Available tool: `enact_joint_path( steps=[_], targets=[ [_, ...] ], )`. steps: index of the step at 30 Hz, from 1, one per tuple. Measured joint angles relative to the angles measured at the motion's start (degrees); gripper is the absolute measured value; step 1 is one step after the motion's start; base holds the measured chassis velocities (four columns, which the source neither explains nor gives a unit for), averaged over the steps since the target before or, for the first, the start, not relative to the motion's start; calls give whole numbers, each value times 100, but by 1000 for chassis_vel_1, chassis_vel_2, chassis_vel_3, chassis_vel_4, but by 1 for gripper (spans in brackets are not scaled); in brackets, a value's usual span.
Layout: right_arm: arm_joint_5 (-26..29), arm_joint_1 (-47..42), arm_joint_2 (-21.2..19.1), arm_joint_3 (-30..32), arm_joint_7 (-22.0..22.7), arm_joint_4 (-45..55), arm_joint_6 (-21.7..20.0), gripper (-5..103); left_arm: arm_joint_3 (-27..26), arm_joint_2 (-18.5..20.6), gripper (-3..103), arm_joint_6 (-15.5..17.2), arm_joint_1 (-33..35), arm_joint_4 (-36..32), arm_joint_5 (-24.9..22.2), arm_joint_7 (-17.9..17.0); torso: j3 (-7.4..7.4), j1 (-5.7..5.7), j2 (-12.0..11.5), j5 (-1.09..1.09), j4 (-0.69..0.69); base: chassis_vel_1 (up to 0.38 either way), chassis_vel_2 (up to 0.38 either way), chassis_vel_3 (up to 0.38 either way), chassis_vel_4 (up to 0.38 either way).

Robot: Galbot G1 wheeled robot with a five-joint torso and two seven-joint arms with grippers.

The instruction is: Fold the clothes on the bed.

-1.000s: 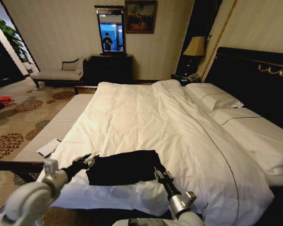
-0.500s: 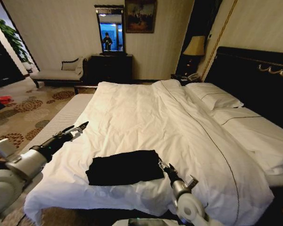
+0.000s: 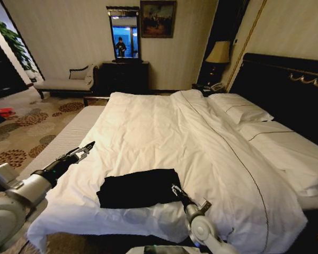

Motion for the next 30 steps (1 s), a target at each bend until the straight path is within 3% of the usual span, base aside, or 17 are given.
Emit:
enact_joint_path(
  steps=[1,3,6,9,21,25,30],
  targets=[
    [0,-15,-14,9,-56,-8,24,101,26,-12,100,0,2,1,36,0,0,0,0,1,0,0,0,0,0],
    [1,-45,-41,30,-170,-15,80,91,78,-34,100,1,3,3,111,0,0,0,0,2,-1,0,0,0,0],
    [2,-72,-53,50,-259,-11,116,86,137,-51,100,1,3,4,206,0,0,0,0,1,1,0,0,0,0],
    [-19,-85,-28,44,-407,10,175,70,202,-60,100,-10,7,7,378,-1,0,0,0,2,1,0,0,0,0],
    [-330,-42,158,-66,-673,-181,272,32,353,-76,100,-3,59,11,671,-35,0,0,0,1,1,0,0,0,0],
    [-391,-54,151,-3,-707,-161,333,10,434,-89,100,-2,41,12,753,-41,0,0,0,2,1,0,0,0,0],
    [-286,-96,138,138,-709,78,364,2,467,-72,100,-3,-27,12,776,-41,0,0,0,1,0,0,0,0,0]
  ],
)
